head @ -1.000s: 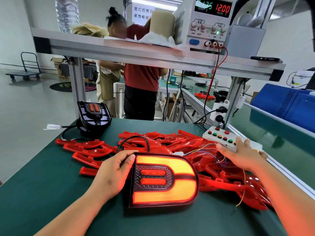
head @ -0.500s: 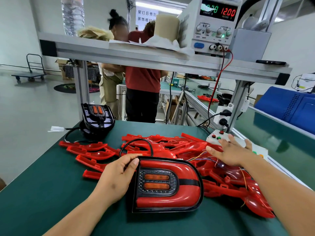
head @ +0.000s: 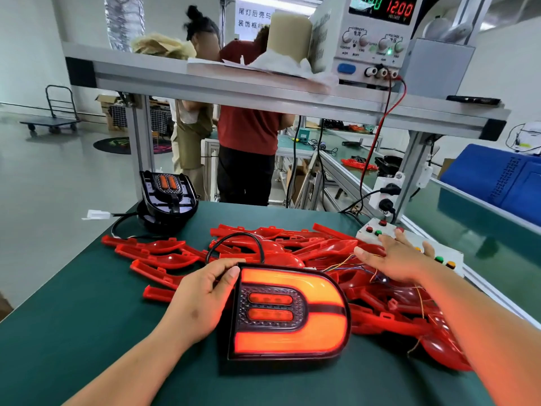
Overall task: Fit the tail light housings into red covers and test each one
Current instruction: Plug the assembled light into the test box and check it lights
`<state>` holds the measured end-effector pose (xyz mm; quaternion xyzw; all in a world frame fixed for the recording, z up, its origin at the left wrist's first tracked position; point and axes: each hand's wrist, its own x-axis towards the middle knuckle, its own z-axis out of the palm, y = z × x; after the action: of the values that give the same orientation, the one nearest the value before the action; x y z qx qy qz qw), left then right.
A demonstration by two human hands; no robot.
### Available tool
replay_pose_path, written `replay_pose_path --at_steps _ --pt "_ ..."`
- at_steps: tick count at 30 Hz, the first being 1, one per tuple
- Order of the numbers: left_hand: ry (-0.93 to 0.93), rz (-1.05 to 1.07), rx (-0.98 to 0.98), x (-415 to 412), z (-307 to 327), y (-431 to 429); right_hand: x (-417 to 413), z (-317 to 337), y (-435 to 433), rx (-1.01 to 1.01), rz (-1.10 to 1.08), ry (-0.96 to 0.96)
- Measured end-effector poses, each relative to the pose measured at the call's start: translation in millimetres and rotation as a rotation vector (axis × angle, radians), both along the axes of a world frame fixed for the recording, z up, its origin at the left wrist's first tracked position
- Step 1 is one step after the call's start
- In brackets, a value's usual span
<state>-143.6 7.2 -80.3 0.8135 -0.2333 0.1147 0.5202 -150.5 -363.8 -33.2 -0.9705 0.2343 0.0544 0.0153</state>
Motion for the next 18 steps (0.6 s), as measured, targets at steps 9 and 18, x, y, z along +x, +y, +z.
replay_pose_path --at_steps 9,18 --pt "0.023 -0.001 -0.022 -1.6 0.4 -0.4 -2.7 1.3 1.9 -0.013 0.023 0.011" --pt "0.028 -0.008 -0.030 -2.4 0.5 -0.2 0.4 3.5 -0.5 -0.032 0.029 0.047"
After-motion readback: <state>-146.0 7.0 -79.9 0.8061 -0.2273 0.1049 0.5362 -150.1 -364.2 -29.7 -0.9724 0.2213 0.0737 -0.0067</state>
